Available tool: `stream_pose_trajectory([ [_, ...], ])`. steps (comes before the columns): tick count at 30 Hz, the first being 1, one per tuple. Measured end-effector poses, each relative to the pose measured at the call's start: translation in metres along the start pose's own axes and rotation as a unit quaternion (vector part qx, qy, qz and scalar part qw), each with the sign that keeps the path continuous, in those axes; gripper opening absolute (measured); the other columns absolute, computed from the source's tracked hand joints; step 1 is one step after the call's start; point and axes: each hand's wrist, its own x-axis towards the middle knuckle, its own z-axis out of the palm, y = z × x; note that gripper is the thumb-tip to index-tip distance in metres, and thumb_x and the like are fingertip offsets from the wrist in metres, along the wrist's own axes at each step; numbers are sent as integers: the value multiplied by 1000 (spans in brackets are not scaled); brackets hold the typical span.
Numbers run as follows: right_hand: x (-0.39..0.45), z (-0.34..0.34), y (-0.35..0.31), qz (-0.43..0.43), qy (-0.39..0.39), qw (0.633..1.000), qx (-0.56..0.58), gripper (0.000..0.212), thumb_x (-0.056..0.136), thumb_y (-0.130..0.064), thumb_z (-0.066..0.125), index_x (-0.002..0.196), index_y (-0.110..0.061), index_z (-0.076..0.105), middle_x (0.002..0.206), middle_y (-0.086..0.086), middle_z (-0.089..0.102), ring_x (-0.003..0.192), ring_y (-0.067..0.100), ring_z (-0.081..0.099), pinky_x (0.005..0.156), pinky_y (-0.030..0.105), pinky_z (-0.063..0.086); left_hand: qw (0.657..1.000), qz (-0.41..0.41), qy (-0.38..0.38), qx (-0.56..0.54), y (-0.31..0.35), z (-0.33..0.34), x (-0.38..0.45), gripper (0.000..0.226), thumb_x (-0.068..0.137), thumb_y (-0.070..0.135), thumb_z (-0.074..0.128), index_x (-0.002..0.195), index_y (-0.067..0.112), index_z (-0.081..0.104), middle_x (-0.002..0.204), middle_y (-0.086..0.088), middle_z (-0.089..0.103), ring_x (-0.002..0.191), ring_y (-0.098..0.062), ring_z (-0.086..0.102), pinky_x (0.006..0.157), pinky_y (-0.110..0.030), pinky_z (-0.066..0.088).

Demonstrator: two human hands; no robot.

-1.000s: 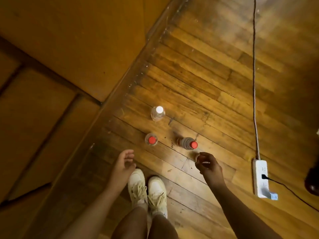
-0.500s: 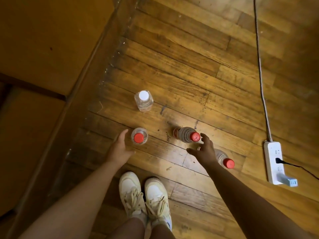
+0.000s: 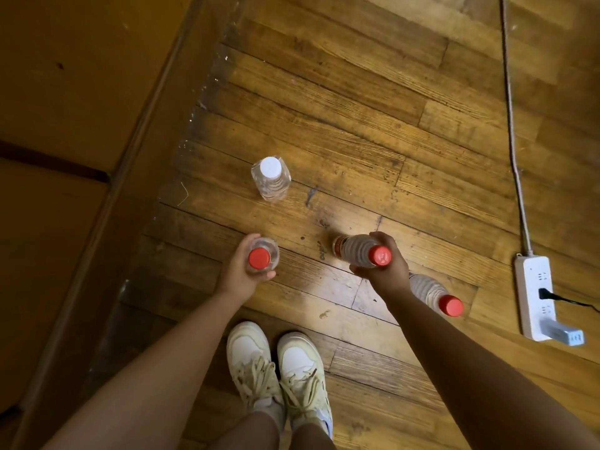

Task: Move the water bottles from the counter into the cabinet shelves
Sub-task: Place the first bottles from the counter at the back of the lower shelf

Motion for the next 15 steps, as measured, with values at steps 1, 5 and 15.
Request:
stream_pose_trajectory([
  [1, -7, -3, -4, 3, -6, 1000, 13, 68, 63, 9, 75, 122, -12, 48, 115, 5, 54, 111, 29, 52, 84, 52, 52, 1000, -7, 4, -20, 4, -2, -7, 75, 62, -23, 68, 128, -4, 40, 116, -8, 45, 109, -19, 43, 77, -9, 41],
  [5, -52, -26, -33, 2, -49, 996, 72, 63, 67, 15, 70, 118, -14, 48, 125, 16, 51, 110, 28, 52, 65, 26, 57, 999, -36, 9, -34, 32, -25, -52, 72, 67, -19, 68, 130, 0, 39, 116, -8, 45, 109, -18, 43, 76, -13, 41],
  [15, -213, -112, -170, -51, -123, 988, 82, 65, 65, 13, 73, 113, -26, 53, 119, 3, 57, 112, 20, 53, 86, 37, 53, 990, -73, 75, -91, 142, -101, -222, 56, 75, -6, 68, 127, 5, 47, 119, -8, 55, 115, -22, 49, 98, -29, 36],
])
